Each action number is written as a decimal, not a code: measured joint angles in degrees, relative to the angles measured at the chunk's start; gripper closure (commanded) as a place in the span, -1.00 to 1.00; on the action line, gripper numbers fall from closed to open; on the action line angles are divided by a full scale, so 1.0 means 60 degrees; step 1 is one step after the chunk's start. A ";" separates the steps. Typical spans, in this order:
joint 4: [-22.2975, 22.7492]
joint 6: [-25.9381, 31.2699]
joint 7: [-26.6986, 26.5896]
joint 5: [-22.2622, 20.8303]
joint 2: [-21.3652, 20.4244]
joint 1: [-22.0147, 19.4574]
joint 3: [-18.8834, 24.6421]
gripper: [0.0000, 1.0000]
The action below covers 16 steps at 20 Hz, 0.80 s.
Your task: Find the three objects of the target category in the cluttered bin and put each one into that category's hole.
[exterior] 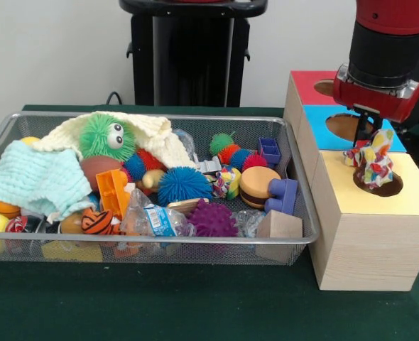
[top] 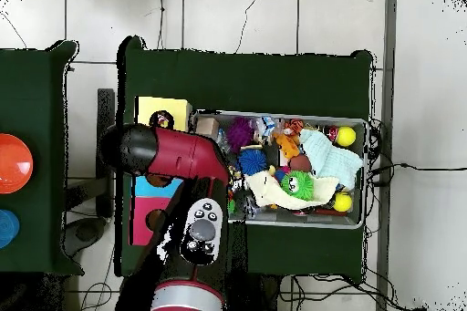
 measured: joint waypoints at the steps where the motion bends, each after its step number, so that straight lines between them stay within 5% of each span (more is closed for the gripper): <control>1: -0.0014 0.0022 0.0000 -0.0073 -0.0010 -0.0038 0.0050 1.00; 16: -0.0527 0.0302 0.0000 -0.2412 -0.0233 -0.0422 0.0959 1.00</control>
